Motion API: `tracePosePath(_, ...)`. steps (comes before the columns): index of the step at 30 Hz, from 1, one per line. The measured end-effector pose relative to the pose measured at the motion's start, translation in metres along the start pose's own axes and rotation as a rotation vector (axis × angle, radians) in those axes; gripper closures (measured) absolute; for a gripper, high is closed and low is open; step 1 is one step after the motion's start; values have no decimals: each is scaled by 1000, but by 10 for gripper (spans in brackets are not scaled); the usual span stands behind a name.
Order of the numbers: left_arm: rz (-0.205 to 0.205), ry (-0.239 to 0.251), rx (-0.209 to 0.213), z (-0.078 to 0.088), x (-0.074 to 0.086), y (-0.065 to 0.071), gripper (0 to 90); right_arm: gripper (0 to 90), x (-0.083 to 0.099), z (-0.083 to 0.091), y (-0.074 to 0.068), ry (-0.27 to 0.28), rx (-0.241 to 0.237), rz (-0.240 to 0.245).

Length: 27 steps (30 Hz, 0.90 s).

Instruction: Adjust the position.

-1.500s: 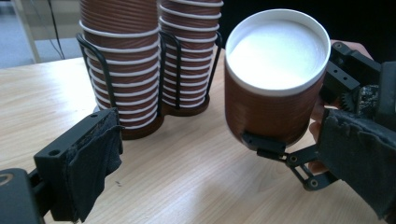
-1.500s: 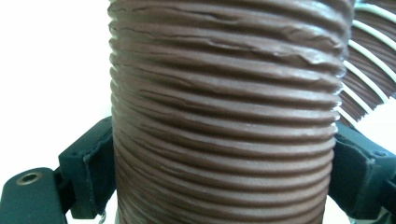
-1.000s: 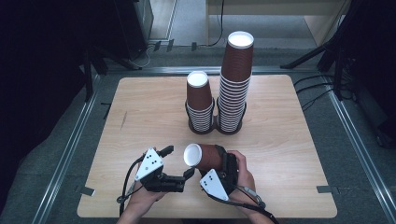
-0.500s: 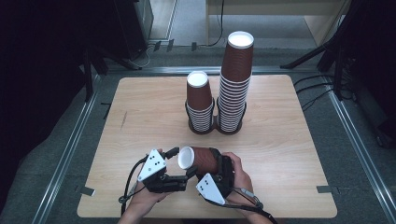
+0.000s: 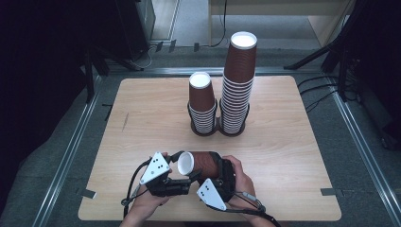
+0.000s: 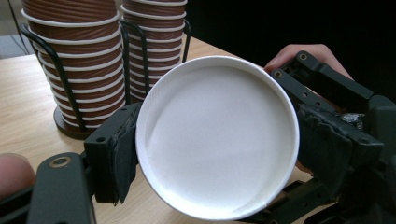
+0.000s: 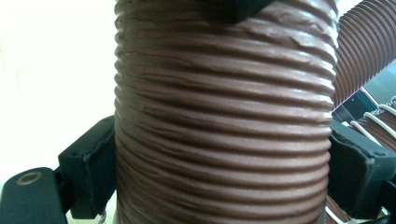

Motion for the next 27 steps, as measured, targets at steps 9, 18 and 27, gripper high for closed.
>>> tracePosePath(9, 26, 2, 38, 1, 0, -1, 191, 111, 0, 1, 0, 7, 6, 13)
tracePosePath(18, 8, -7, 33, 0, 1, 2, 199, 110, -2, 1, -2, 16, -4, 21)
tracePosePath(27, 7, -7, 39, 1, 0, 3, 222, 101, -2, 1, -2, 17, -5, 13)
Point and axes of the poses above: each handheld gripper's, and its own axes: z roughly backward along the jaws, x roughly out of its underside, y roughly to its right, the point moved 7 cm from there along -z, roughly forward along the jaws
